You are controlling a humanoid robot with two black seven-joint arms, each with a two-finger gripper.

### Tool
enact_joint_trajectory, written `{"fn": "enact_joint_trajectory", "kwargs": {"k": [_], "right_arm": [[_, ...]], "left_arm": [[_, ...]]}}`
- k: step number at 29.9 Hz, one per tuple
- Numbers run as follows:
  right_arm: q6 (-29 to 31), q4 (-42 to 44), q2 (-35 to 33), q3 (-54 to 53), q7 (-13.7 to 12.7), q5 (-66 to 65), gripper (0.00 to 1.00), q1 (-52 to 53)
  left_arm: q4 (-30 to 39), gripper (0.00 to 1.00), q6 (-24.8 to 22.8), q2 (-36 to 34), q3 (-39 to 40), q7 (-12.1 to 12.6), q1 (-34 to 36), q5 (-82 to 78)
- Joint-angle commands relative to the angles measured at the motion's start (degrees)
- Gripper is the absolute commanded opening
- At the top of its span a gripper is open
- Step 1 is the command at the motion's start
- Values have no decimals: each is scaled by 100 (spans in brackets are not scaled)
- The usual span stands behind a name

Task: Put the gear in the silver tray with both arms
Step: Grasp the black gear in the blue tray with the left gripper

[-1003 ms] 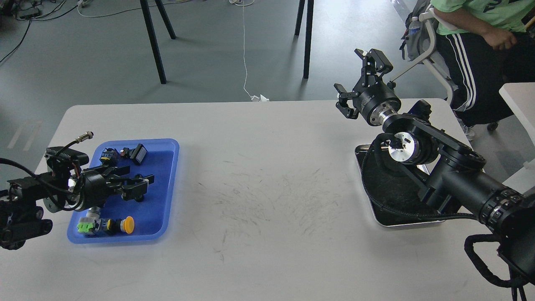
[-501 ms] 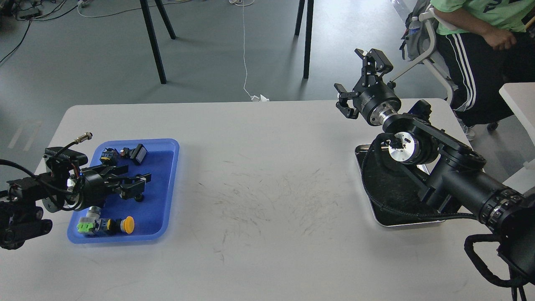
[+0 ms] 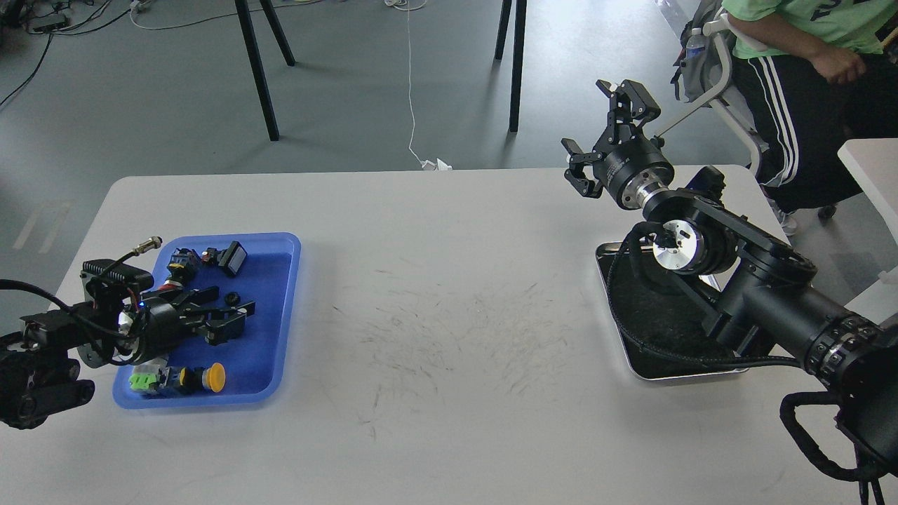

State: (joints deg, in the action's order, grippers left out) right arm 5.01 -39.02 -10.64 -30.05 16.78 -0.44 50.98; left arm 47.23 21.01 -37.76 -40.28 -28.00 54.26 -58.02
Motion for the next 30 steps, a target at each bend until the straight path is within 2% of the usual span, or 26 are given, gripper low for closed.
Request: {"fn": "enact_joint_trajectory", "kwargs": {"k": [1, 6, 14, 19, 30], "right_arm": [[0, 9, 0, 8, 0, 0, 99, -1], [0, 9, 0, 8, 0, 0, 99, -18], [0, 0, 0, 7, 0, 0, 99, -1], [0, 0, 0, 8, 0, 0, 99, -9], [0, 0, 9, -1, 0, 0, 99, -1]], "left_arm": [[-3, 69, 0, 6, 2, 0, -3, 1], [-12, 59, 17, 6, 2, 0, 5, 10], [5, 52, 70, 85, 11, 0, 40, 19], [5, 42, 114, 50, 2, 0, 32, -7], [49, 33, 123, 6, 2, 0, 14, -16]]}}
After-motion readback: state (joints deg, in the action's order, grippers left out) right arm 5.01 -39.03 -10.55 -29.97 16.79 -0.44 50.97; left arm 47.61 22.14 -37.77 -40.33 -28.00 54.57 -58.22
